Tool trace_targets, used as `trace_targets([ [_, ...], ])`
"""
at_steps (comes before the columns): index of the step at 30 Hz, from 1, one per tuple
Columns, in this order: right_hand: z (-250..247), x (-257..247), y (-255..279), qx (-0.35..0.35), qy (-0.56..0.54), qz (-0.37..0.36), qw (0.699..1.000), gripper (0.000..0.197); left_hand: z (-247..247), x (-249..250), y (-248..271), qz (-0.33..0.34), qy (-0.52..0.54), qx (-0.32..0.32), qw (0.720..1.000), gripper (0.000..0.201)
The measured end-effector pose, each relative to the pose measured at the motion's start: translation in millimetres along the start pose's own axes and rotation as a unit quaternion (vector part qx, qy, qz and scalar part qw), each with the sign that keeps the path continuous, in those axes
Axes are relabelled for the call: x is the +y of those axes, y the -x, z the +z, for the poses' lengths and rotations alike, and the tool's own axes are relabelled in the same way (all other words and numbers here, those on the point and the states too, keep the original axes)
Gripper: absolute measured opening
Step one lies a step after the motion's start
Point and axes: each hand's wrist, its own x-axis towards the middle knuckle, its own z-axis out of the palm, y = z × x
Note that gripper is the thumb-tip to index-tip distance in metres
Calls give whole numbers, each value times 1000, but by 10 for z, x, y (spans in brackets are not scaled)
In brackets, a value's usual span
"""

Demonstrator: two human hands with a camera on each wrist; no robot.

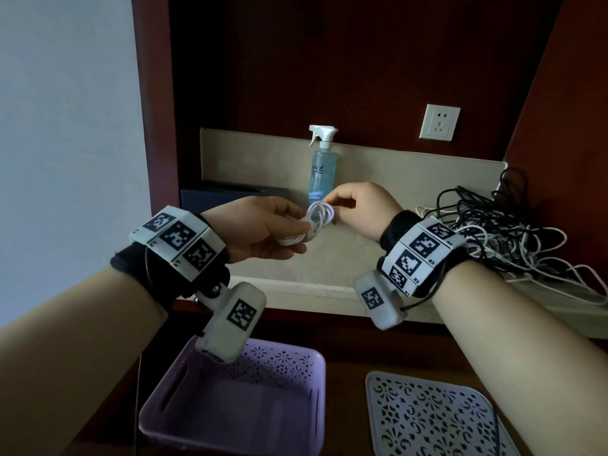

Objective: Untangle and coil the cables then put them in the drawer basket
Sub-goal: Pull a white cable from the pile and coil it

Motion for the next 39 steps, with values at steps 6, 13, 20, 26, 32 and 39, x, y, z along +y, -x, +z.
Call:
trace_targets([
  [6,33,-26,-26,-46,20,-21,999,26,-22,-42,-76,4,-19,16,1000,10],
  [13,-8,123,-43,-33,84,-6,996,39,-150,-78,-151,-21,74,1,997,17],
  [20,-23,-25,-5,-101,51,-97,989,33,-202,-73,-219,-48,43,31,997,19],
  [26,58,-80,-85,-167,19,-37,985,35,-247,-81,-291,-28,-34,48,998,13],
  [32,189,-78,-398,-171,15,3,985,20,-438,-86,-497,3,-73,63,995,14],
  [39,539,-112,-1000,-155,99,44,982,21,-924,-182,-997,10,-229,143,963,10],
])
